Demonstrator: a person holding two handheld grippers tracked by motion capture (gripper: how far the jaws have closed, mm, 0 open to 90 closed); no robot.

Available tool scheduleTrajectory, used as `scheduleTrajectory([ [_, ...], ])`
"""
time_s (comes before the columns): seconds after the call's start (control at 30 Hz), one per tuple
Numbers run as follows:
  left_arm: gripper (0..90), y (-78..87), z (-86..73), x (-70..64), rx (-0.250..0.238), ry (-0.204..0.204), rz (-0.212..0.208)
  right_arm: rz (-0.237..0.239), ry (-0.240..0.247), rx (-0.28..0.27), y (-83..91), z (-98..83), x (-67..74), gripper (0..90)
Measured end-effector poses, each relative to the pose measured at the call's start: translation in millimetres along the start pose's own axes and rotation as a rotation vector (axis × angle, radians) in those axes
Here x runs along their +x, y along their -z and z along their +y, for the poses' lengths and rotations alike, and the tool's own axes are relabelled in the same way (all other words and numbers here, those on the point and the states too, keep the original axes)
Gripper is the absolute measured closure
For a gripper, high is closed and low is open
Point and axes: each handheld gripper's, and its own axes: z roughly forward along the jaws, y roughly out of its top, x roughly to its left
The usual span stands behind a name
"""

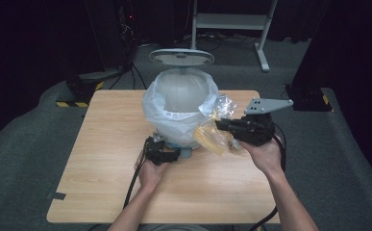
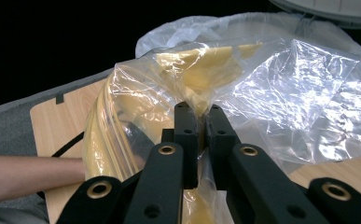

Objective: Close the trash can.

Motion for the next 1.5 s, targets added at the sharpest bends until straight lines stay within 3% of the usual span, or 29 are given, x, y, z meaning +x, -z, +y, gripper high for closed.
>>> scheduleTrajectory([
  [0.4, 14.1, 0.1, -0.1, -0.2, 0.004, 0.005, -0.003, 0.034, 0.021, 0.008, -18.3, 40.4, -7.8, 86.1],
  [0.7, 14.1, 0.0, -0.1, -0.3, 0.004, 0.006, -0.004, 0.038, 0.017, 0.027, -35.0, 58.3, -15.7, 86.1],
  [1.2, 14.1, 0.2, 0.0, 0.0, 0.005, 0.002, -0.003, 0.003, -0.010, 0.066, -67.3, 88.9, -34.9, 86.0],
  [1.5, 14.1, 0.2, 0.0, 0.0, 0.006, 0.002, -0.003, -0.021, -0.030, 0.109, -92.7, 94.1, -46.7, 85.9],
])
